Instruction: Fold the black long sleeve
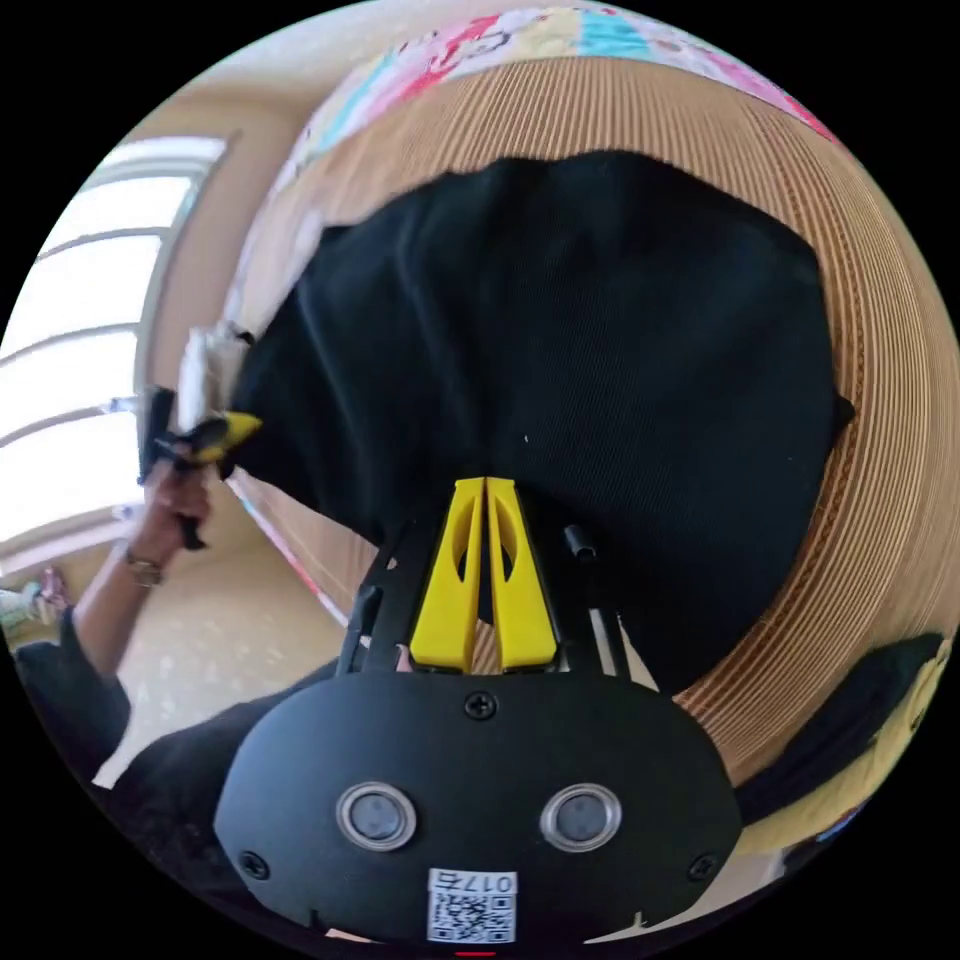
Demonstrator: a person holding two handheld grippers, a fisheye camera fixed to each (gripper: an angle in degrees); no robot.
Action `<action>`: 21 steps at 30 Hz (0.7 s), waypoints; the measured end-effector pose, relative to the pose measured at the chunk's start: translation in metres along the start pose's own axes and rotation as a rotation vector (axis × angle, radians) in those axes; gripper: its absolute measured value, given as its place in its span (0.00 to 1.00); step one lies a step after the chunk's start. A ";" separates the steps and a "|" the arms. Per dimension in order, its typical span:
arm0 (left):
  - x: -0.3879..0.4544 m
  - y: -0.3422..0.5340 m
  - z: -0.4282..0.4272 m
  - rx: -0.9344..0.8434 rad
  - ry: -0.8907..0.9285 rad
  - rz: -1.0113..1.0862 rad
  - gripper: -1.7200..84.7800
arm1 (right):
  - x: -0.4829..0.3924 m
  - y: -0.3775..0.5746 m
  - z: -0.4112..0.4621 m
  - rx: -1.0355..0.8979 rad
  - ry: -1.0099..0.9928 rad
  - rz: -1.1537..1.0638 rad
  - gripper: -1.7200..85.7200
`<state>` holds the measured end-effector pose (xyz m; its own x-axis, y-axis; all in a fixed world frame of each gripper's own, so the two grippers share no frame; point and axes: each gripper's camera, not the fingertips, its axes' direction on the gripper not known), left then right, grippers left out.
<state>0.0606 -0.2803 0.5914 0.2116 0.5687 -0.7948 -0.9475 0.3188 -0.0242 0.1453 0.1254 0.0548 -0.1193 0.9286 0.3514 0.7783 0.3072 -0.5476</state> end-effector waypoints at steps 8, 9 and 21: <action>0.251 0.039 0.081 0.004 -0.272 0.555 0.08 | 0.036 0.044 -0.061 0.151 -0.164 0.020 0.03; 0.265 0.043 0.099 -0.014 -0.289 0.593 0.08 | 0.052 0.059 -0.076 0.184 -0.162 0.059 0.03; 0.257 0.065 0.216 -0.174 0.012 0.576 0.15 | 0.232 0.181 -0.147 0.532 -0.565 0.364 0.13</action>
<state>0.1054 0.0504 0.5161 -0.3489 0.6044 -0.7163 -0.9346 -0.1677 0.3138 0.3497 0.3658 0.1490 -0.3170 0.9094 -0.2692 0.4515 -0.1049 -0.8861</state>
